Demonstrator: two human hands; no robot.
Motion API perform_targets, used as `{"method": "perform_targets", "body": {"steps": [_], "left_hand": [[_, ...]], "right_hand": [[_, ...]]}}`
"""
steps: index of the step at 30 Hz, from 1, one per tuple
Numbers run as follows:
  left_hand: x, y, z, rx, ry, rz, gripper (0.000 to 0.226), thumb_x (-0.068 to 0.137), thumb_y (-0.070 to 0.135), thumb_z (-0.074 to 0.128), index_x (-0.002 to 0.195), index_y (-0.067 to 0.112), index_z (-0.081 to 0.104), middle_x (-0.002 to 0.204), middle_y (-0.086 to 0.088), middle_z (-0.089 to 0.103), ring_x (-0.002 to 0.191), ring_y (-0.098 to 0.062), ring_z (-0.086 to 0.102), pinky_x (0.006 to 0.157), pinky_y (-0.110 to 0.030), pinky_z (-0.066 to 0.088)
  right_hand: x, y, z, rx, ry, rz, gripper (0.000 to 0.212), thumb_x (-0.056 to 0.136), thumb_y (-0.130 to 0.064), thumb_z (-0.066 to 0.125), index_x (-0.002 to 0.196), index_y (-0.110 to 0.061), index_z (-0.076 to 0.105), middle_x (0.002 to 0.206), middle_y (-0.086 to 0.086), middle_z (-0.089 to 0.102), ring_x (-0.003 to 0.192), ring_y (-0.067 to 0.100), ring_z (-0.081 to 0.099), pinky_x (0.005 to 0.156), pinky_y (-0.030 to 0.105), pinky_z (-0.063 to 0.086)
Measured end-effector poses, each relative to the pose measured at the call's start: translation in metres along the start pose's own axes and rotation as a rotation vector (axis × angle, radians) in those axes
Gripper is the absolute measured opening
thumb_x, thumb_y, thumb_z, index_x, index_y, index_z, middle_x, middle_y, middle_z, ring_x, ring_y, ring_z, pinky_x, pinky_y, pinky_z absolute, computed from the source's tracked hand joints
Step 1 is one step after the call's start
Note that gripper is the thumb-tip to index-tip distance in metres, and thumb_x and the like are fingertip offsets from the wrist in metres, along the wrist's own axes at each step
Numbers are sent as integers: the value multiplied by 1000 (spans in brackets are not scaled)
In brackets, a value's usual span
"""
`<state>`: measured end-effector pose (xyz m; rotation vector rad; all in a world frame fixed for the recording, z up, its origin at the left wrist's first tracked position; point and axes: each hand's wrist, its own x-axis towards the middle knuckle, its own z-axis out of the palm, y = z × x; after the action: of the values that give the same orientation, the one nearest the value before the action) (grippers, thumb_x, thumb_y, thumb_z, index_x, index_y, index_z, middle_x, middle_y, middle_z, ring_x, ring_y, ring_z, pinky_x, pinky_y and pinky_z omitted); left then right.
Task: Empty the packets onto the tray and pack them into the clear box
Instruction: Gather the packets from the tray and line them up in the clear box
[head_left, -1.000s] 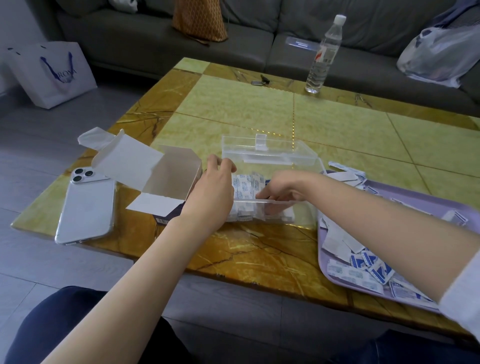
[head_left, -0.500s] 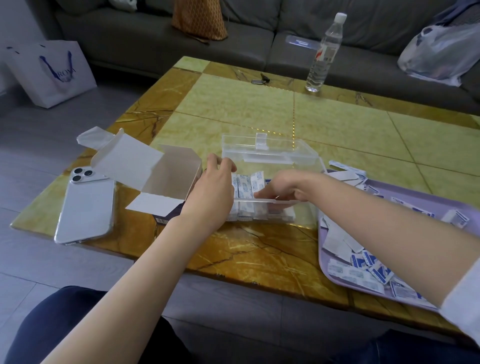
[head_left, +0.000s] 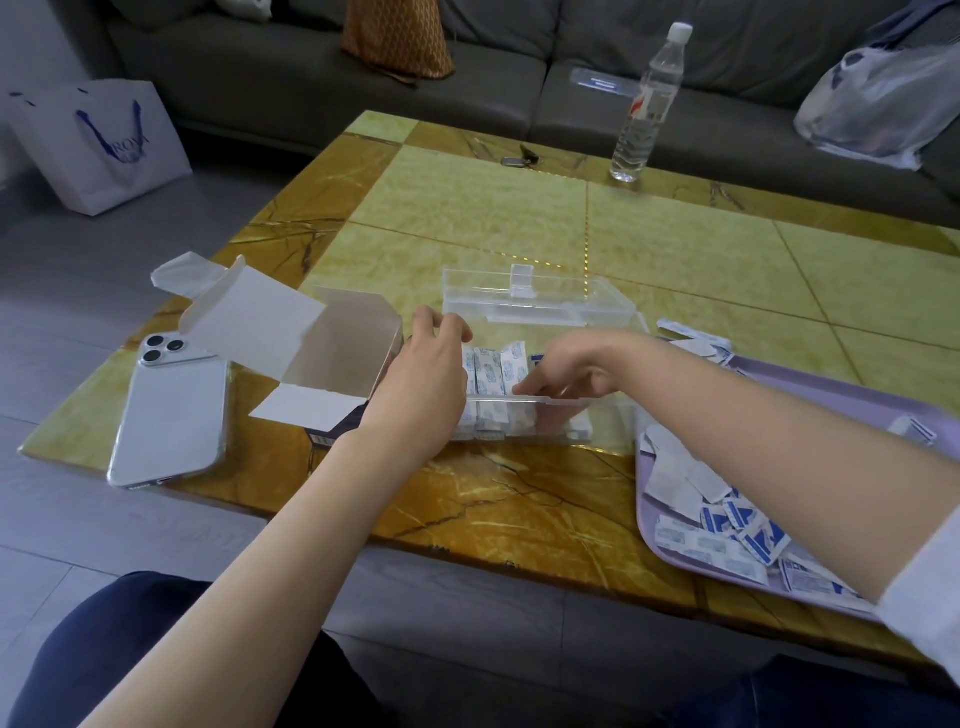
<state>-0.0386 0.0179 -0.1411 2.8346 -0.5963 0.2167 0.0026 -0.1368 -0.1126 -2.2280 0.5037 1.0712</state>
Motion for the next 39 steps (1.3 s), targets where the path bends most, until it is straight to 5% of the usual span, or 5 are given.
{"method": "perform_targets", "body": {"steps": [6, 14, 19, 31, 39], "left_hand": [[0, 4, -4, 46, -23, -15, 22, 89, -3, 42, 106, 3, 55, 143, -5, 27, 125, -19, 29, 74, -17, 29], [-1, 6, -9, 142, -60, 14, 27, 88, -4, 41, 110, 2, 56, 144, -6, 24, 128, -22, 23, 78, -20, 24], [-4, 9, -13, 142, -63, 41, 24, 88, -5, 41, 88, 17, 51, 143, -5, 25, 130, -25, 20, 79, -21, 25], [-5, 10, -14, 172, -90, 34, 24, 86, -5, 44, 79, 18, 45, 143, -6, 26, 128, -27, 21, 81, -21, 30], [0, 8, -7, -17, -30, -76, 14, 89, -3, 41, 94, 8, 49, 139, -9, 32, 121, -25, 35, 79, -22, 28]], "right_hand": [[-5, 1, -3, -29, 72, -30, 38, 95, -21, 53, 128, -3, 51, 137, 7, 52, 127, 16, 48, 99, 21, 38], [-3, 2, 2, -100, 102, -61, 30, 86, -12, 66, 114, -2, 61, 101, 4, 66, 68, 10, 55, 62, 17, 44], [-2, 5, 3, -51, 135, -98, 20, 84, -8, 68, 101, 0, 63, 94, 10, 65, 94, 21, 63, 91, 31, 49], [-6, 8, 0, 73, 23, -66, 19, 82, -14, 71, 69, -7, 58, 49, 0, 64, 41, 5, 60, 48, 13, 50], [-18, 11, -14, 61, 77, -81, 15, 89, -19, 63, 78, -12, 56, 71, -3, 61, 51, 1, 59, 44, 10, 48]]}}
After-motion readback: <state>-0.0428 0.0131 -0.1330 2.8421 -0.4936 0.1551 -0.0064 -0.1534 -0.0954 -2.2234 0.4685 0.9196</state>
